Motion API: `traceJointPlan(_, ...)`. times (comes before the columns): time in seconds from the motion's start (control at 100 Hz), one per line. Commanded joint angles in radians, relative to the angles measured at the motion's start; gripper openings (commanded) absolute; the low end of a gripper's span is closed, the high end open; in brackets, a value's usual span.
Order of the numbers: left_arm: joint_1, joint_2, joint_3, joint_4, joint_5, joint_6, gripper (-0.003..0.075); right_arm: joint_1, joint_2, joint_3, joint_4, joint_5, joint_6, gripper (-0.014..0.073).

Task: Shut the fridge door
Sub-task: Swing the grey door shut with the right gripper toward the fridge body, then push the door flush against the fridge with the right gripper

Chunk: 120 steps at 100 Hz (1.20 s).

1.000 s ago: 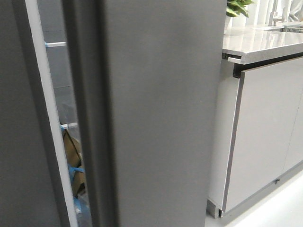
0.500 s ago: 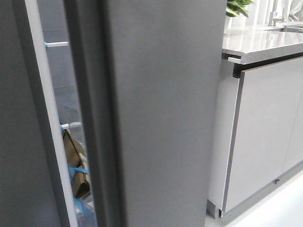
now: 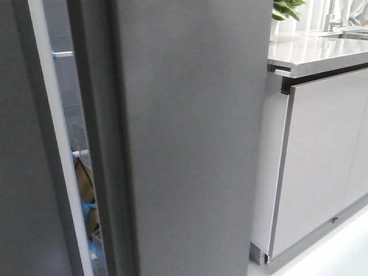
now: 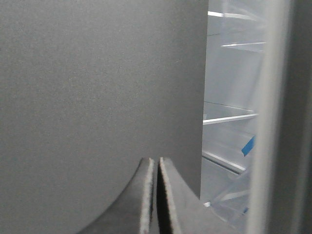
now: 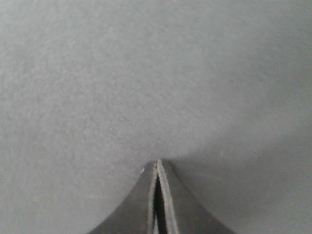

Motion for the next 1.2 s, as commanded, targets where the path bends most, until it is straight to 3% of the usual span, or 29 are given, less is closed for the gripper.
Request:
traceJointPlan(0.0, -0.001, -0.011, 0.035, -0.004, -0.073, -0.002, -0.002, 0.004, -0.022, -0.075, 0.057, 0.037, -0.03, -0.0046)
traceJointPlan(0.46, -0.001, -0.011, 0.035, -0.004, -0.073, -0.002, -0.002, 0.025, 0.162, -0.293, 0.022, -0.023, -0.032, -0.0046)
traceJointPlan(0.86, -0.001, -0.011, 0.035, -0.004, -0.073, -0.002, -0.002, 0.083, 0.366, -0.579, 0.011, -0.038, -0.032, -0.0046)
traceJointPlan(1.19, -0.001, -0.011, 0.035, -0.004, -0.073, -0.002, -0.002, 0.082, 0.384, -0.596, -0.082, -0.013, -0.032, -0.0046)
